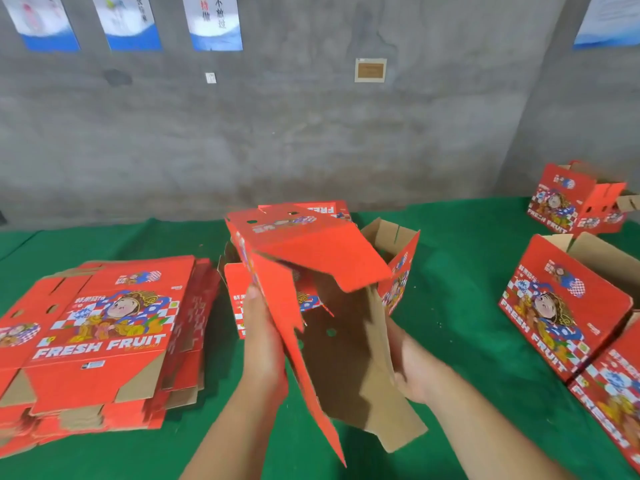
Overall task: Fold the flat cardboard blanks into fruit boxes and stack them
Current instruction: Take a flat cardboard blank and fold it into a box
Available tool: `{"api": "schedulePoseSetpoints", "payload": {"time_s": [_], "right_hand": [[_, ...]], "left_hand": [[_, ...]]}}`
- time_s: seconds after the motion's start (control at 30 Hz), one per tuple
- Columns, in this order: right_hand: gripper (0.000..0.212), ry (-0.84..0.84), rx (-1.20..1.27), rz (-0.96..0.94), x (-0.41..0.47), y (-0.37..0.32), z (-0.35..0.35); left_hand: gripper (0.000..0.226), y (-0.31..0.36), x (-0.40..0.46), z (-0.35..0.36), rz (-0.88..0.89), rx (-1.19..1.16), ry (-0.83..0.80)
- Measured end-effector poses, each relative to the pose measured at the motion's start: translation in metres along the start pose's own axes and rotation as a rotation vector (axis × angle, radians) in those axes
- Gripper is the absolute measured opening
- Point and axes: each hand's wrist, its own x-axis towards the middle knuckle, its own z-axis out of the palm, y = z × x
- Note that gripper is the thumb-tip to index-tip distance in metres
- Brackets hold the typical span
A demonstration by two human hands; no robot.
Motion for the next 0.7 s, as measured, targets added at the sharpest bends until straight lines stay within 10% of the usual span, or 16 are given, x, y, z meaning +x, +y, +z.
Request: {"api": "schedulePoseSetpoints", "payload": {"time_s": [0.33, 0.7], "right_hand": [[0.055, 0.003, -0.309, -0.250, -0.004, -0.006, 0.007], [0.070, -0.018, -0.254, -0.376, -0.025, -0.056, -0.032]], "left_hand": [[0.094, 0.004, -0.023, 0.001, 0.286, 0.547, -0.157], [0.055, 0.036, -0.040, 0.013, -0.111, 0.128, -0.005]]}}
